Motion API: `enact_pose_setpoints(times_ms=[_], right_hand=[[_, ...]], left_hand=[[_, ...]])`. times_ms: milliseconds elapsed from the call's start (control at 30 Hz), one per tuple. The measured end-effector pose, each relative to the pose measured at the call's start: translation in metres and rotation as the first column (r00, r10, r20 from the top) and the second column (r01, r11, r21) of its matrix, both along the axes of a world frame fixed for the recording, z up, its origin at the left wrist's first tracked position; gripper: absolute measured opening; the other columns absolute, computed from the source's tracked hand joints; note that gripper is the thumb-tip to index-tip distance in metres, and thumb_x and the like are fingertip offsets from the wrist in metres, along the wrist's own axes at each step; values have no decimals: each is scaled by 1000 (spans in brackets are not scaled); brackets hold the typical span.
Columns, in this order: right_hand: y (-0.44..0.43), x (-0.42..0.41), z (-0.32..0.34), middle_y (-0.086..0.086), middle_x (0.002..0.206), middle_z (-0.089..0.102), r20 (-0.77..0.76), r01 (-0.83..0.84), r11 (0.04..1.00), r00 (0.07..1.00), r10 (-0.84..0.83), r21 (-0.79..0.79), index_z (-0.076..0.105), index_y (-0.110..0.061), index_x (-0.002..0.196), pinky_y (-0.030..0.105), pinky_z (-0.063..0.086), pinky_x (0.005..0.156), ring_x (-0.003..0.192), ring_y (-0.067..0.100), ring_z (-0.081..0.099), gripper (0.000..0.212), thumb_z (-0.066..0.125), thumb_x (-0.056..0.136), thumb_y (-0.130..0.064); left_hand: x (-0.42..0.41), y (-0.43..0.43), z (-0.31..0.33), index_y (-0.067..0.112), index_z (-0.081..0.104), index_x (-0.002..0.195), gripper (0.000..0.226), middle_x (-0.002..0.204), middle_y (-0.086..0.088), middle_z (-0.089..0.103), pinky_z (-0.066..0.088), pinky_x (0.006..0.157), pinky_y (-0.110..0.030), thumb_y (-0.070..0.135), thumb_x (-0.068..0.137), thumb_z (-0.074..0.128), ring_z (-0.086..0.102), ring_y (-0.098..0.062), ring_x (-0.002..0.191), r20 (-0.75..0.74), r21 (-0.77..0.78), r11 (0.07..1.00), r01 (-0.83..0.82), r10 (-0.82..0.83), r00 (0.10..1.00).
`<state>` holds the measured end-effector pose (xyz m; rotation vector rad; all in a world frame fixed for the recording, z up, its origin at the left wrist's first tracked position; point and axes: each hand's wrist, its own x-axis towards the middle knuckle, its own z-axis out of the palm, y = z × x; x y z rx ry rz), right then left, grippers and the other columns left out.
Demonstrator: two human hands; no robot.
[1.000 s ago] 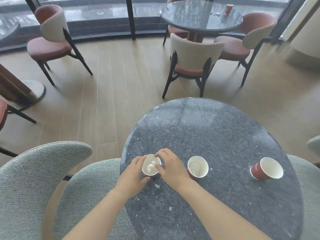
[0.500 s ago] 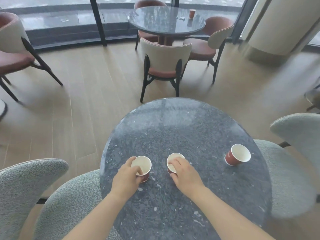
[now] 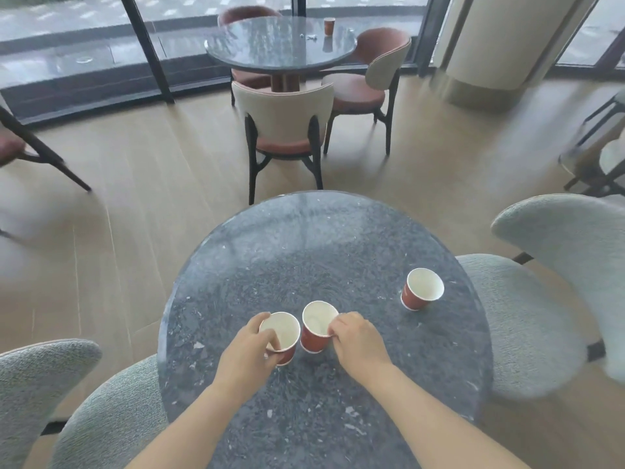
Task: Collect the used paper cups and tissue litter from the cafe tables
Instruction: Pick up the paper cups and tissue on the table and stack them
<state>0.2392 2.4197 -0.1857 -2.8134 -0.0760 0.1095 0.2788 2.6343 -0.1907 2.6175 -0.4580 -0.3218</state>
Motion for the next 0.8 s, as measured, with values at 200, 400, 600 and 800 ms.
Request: enact_pose_setpoints(times_ms=[200,400,600,800], right_hand=[[-53,-12,26,9,87,65,162,-2,995,987,-14,96,64,-6,83,41,50,65,85,32,57,7,58,81,-4],[-116,-13,56,4,76,65,308,9,987,950,-58,161,64,-8,76,31,48,54,73,28,59,9,68,74,0],[-178,-11,75,3,87,68,355,63,982,927,-125,180,67,-7,84,35,51,63,88,27,59,6,65,80,-4],[-216,-9,58,2,92,66,291,19,987,955,-64,157,67,-8,88,36,51,66,92,25,56,7,61,85,-8]], left_hand=[[-13,-52,0,14,56,80,19,142,7,39,45,75,-28,29,81,67,50,-18,113,17,-2,1000,-7,7,1000],[-20,-117,10,16,55,81,14,137,9,43,50,78,-34,26,81,65,49,-14,113,51,-46,999,3,0,999],[-22,-170,17,17,55,88,10,136,12,43,40,68,-26,25,86,60,48,-13,113,63,-35,999,-4,7,998],[-28,-204,10,16,57,95,6,140,8,40,46,77,-28,19,91,53,49,-15,115,24,-13,997,-73,73,997]])
